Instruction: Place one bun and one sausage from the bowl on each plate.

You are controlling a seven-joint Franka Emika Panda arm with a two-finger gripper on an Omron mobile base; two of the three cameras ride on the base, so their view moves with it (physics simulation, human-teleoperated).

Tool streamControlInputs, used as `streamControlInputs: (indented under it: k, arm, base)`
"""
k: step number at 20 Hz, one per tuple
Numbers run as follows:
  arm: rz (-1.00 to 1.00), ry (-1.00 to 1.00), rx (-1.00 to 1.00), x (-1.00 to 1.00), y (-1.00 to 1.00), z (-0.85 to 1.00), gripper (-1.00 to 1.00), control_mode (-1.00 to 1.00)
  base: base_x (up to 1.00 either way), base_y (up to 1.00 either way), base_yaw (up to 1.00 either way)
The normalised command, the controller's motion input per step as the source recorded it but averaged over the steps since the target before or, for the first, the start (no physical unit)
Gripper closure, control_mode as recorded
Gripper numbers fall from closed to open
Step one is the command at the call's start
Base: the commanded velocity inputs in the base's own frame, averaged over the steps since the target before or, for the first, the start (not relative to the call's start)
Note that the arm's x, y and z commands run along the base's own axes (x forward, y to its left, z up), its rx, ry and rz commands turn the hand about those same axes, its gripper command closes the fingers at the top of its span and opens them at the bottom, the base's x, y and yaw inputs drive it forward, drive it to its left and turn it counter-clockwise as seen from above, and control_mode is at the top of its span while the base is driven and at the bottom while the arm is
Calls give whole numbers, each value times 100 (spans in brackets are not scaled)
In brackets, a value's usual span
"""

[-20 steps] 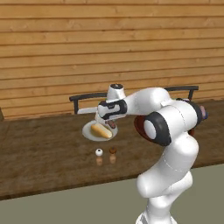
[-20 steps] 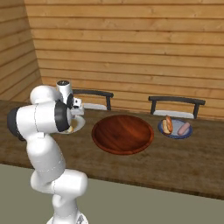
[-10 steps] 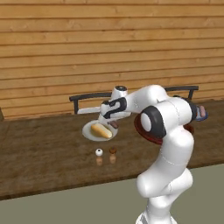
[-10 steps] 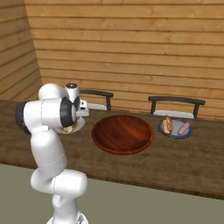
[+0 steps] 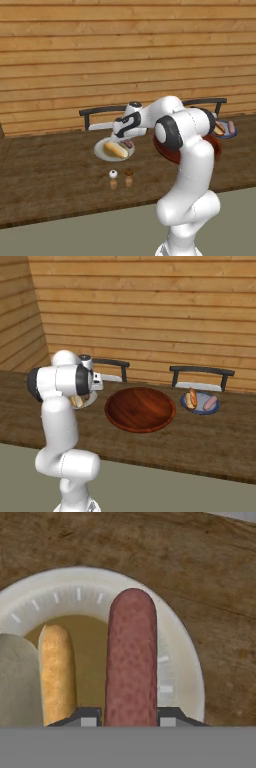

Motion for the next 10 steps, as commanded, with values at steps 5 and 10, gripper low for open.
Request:
streamControlInputs:
  k: [5, 10]
  arm:
    - [0, 0, 0, 28, 15, -22, -100, -100]
    - [0, -1, 0, 1, 4, -3, -100, -100]
  base:
    - [0, 0, 0]
    - [0, 0, 0]
